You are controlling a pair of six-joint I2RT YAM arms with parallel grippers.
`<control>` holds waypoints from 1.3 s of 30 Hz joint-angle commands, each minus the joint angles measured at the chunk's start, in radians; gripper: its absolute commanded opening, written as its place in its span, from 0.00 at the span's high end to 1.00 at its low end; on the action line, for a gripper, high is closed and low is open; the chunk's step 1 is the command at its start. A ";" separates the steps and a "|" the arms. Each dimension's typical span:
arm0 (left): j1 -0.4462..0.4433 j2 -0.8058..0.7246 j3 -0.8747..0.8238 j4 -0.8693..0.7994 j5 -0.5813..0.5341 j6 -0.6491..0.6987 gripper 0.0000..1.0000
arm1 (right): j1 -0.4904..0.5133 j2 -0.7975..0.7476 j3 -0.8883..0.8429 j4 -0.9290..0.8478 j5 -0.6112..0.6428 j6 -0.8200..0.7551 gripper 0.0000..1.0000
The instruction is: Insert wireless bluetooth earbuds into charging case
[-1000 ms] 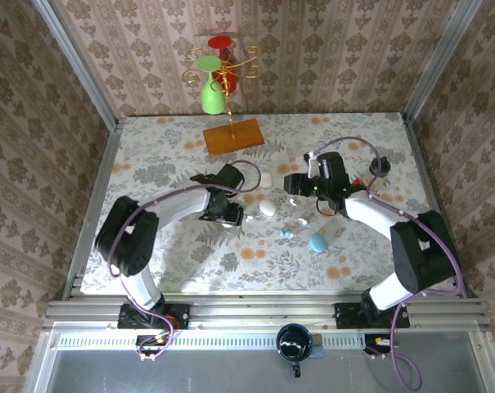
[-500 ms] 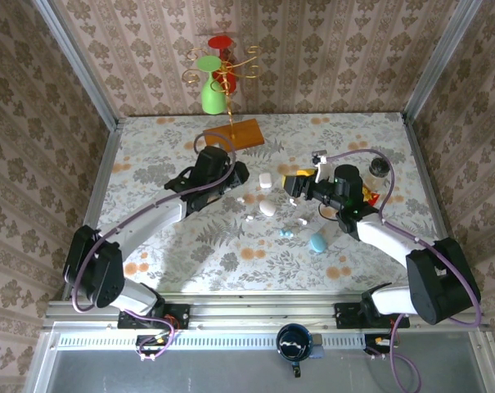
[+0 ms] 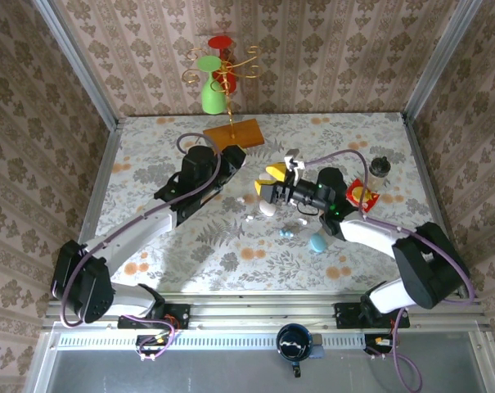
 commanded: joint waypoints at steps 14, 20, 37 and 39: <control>0.004 -0.024 -0.048 0.129 0.104 -0.057 0.55 | 0.024 0.203 0.195 0.148 -0.014 0.047 0.37; -0.003 -0.023 -0.043 0.114 0.109 -0.041 0.55 | 0.023 0.212 0.224 0.130 -0.015 0.047 0.48; -0.017 -0.007 -0.015 0.113 0.123 0.008 0.35 | 0.012 0.147 0.226 0.000 -0.039 -0.028 0.84; -0.013 0.002 -0.027 0.160 0.143 0.014 0.25 | 0.004 0.137 0.229 -0.039 -0.028 -0.034 0.83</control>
